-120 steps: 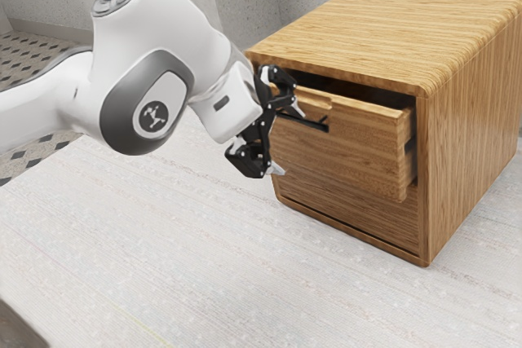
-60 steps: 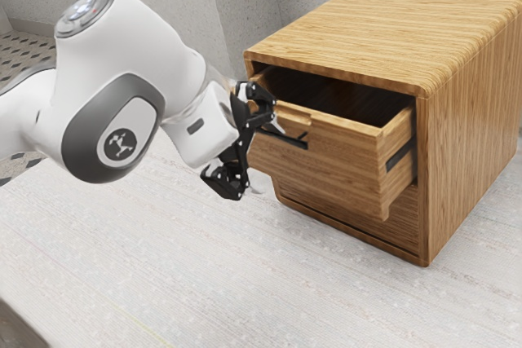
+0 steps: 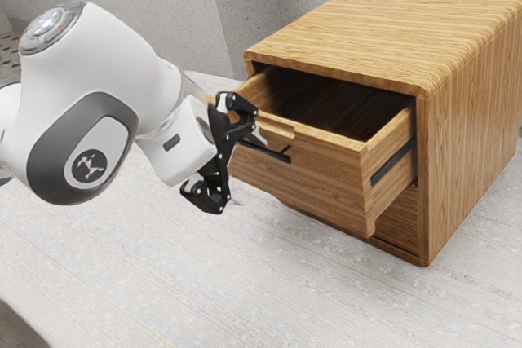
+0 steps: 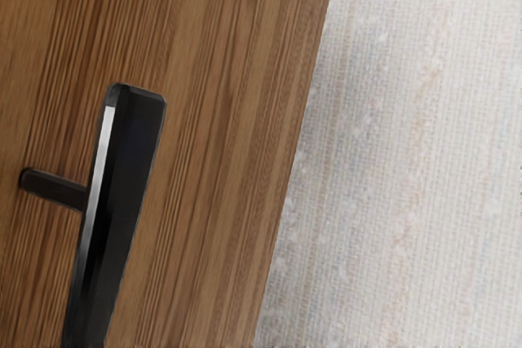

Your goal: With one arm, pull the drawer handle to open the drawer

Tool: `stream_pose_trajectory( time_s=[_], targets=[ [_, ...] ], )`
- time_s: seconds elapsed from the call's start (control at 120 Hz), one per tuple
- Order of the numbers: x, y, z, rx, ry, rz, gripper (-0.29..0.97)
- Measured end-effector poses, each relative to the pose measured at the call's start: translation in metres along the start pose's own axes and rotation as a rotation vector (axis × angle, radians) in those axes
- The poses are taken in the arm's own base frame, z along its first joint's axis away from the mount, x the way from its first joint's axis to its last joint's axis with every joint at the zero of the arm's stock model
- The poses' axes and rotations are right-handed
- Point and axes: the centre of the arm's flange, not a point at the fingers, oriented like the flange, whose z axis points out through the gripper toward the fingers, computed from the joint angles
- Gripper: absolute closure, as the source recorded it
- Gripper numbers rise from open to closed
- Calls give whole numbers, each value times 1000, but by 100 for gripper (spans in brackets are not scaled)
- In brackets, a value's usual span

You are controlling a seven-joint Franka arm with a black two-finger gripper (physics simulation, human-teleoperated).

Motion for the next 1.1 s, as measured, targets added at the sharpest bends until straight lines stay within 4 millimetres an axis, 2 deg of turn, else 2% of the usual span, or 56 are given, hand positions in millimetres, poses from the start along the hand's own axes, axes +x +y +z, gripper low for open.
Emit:
stream_pose_trajectory(
  time_s=[0.233,0.85,1.1],
  targets=[
    [-1,13,-4,-4,-9,-4,0],
    [-2,47,-30,17,-25,-19,2],
    [-1,47,-35,22,-16,-28,0]
  ],
)
